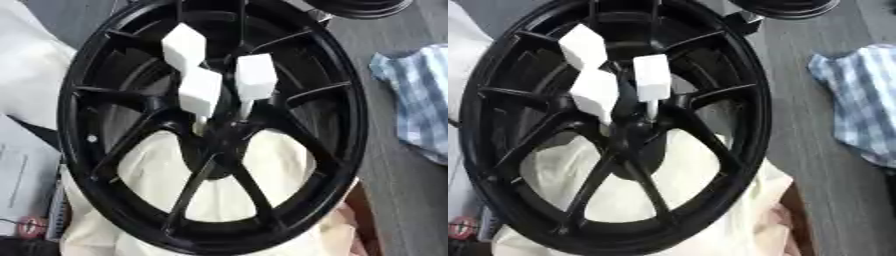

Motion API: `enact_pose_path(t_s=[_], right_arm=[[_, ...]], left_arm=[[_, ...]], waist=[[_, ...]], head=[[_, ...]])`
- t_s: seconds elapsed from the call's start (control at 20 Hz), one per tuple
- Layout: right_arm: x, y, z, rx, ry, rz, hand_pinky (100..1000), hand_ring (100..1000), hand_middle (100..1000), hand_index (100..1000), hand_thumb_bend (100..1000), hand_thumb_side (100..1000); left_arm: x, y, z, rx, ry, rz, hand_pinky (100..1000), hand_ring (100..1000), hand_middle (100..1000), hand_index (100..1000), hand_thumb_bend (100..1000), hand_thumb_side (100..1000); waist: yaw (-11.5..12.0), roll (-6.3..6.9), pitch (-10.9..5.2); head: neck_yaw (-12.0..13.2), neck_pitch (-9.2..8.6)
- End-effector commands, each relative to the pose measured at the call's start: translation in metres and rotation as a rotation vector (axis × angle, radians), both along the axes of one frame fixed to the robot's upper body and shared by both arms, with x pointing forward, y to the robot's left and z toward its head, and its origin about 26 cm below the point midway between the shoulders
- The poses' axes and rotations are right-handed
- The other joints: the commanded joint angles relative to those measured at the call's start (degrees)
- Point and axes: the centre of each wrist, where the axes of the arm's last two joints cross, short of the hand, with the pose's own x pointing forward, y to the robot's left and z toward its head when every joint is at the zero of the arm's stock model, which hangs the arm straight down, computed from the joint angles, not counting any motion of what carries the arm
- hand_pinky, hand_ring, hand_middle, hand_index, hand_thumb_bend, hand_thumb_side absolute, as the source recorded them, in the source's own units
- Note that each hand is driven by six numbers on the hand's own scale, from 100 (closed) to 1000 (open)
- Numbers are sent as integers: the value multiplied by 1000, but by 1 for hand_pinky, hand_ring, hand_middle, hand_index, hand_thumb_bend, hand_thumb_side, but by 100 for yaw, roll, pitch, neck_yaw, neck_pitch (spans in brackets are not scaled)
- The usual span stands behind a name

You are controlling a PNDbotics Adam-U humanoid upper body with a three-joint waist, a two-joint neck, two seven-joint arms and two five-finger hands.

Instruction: Pull the pin out of the wheel hub.

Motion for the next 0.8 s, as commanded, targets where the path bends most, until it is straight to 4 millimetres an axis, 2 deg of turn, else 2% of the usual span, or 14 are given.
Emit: enact_pose_path(t_s=[0.05, 0.1, 0.15, 0.3, 0.4, 0.55, 0.7, 0.8], right_arm=[[-7, 0, -8, 7, 5, -84, 874, 805, 526, 555, 100, 204], [-9, -1, -15, 28, 18, -109, 890, 831, 596, 614, 100, 206], [-12, -3, -22, 47, 33, -131, 908, 870, 722, 716, 100, 200], [-18, -9, -38, 100, 75, -188, 939, 932, 841, 850, 100, 176], [-20, -11, -42, 126, 74, -201, 946, 952, 869, 897, 100, 163], [-24, -14, -44, 145, 63, -227, 948, 960, 881, 912, 100, 163], [-24, -13, -45, 152, 54, -229, 944, 949, 867, 903, 100, 170], [-22, -9, -43, 160, 27, -209, 931, 920, 818, 870, 100, 188]], left_arm=[[-1, 0, 7, 4, -27, -7, 827, 666, 533, 762, 100, 763], [-1, 0, 8, 1, -29, -10, 827, 666, 533, 762, 100, 764], [-1, -1, 8, -1, -29, -12, 827, 666, 533, 762, 100, 765], [0, -2, 8, -3, -28, -18, 827, 666, 533, 762, 100, 765], [0, -2, 8, -2, -28, -18, 827, 666, 533, 762, 100, 765], [0, -1, 8, -3, -28, -16, 826, 666, 533, 762, 100, 764], [0, -1, 8, -3, -30, -16, 826, 666, 533, 761, 100, 764], [0, -1, 9, -3, -32, -17, 826, 666, 533, 761, 100, 764]], waist=[[4, 10, -158], [5, 14, -154], [6, 16, -151], [21, 12, -161], [32, 10, -166], [34, 9, -175], [21, -1, -179], [23, -13, -183]], head=[[6, -47], [19, -89], [29, -126], [21, -190], [14, -199], [2, -202], [10, -193], [15, -196]])
